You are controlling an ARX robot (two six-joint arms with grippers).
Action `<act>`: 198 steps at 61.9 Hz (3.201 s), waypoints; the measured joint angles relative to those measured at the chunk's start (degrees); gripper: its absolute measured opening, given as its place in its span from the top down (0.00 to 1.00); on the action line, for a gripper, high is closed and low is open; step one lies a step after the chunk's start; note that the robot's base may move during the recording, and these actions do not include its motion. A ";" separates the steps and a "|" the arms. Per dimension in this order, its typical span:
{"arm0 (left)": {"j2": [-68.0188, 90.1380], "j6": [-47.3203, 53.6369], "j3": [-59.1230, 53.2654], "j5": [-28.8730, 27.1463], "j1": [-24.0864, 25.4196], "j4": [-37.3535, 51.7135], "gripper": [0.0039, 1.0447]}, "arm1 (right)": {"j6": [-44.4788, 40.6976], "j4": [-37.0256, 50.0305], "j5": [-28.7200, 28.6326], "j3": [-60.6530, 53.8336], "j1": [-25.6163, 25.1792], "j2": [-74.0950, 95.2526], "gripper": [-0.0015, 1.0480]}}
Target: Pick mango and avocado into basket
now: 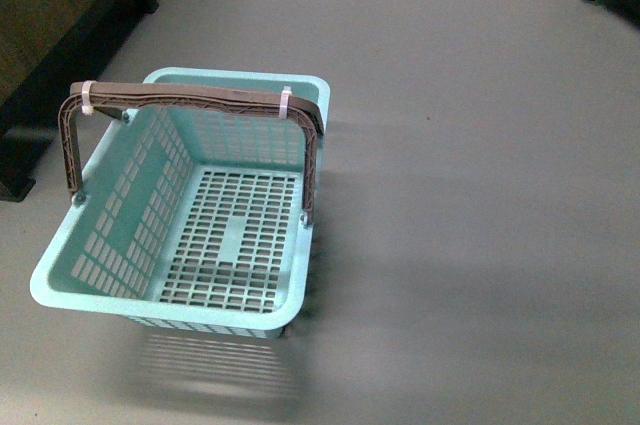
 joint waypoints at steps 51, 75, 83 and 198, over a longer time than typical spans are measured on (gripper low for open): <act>72.11 -10.84 46.60 -6.19 -4.17 13.92 0.08 | 0.00 0.00 0.00 0.00 0.00 0.00 0.08; 76.59 -10.62 52.98 -10.05 -6.08 9.40 0.36 | 0.00 0.00 0.00 0.00 0.00 0.00 0.08; 76.59 -11.26 53.05 -10.67 -6.16 8.44 0.58 | 0.00 0.00 0.00 0.00 0.00 0.00 0.08; -8.63 -16.79 26.25 -4.07 6.51 -30.88 0.85 | 0.00 0.00 0.00 0.00 0.00 0.00 0.08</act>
